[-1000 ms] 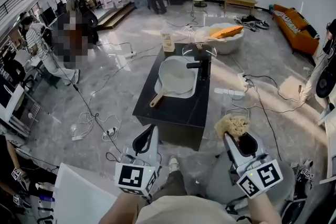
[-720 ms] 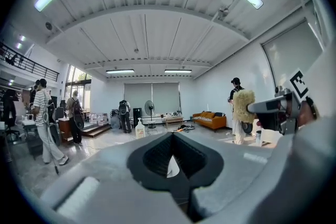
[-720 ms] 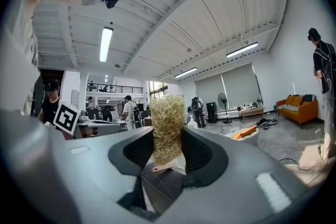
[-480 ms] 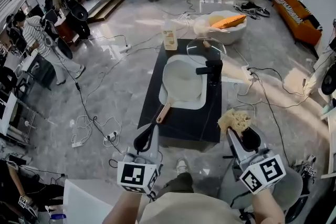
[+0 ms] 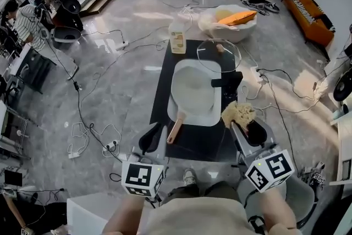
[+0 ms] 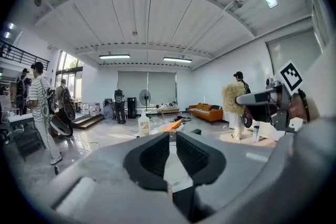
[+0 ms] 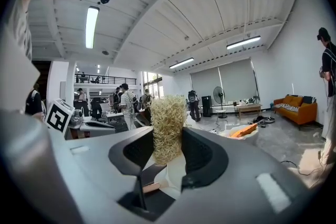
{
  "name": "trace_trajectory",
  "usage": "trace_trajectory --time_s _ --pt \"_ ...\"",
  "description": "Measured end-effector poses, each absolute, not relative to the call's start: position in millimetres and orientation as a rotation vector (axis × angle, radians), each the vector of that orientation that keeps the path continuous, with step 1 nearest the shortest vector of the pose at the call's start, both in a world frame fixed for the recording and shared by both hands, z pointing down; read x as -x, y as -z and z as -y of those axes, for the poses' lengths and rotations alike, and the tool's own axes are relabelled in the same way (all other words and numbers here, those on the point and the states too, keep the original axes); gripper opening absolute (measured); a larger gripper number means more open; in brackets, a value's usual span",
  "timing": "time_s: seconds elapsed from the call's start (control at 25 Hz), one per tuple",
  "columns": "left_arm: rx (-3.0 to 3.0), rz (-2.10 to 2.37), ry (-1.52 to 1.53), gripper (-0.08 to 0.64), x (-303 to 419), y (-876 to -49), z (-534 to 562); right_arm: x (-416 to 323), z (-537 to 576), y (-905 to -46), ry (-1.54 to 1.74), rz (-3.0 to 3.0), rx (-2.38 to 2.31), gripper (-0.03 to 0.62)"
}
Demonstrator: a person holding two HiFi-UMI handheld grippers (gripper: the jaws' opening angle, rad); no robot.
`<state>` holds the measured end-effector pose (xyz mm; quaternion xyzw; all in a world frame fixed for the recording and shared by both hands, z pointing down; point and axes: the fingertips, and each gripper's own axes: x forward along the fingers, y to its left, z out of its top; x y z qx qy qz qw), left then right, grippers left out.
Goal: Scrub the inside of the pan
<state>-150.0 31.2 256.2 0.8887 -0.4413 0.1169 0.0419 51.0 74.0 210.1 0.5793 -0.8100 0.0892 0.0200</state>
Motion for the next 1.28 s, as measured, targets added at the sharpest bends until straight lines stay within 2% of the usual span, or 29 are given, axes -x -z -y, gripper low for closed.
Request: trace_trajectory --time_s 0.4,0.52,0.72,1.08,1.28 --pt "-2.622 1.359 -0.413 0.082 149 -290 20 -51 8 -243 -0.293 2.481 -1.629 0.163" --pt "-2.566 1.365 -0.426 0.130 136 -302 26 -55 32 -259 -0.323 2.508 -1.529 0.163" --pt "-2.478 1.421 -0.518 0.161 118 -334 38 -58 69 -296 -0.382 2.560 -1.349 0.163" --pt "-2.328 1.298 -0.825 0.252 88 -431 71 -43 127 -366 -0.460 2.570 -1.126 0.164" --pt "-2.237 1.194 -1.002 0.278 83 -498 77 -35 154 -417 -0.518 2.535 -1.107 0.164"
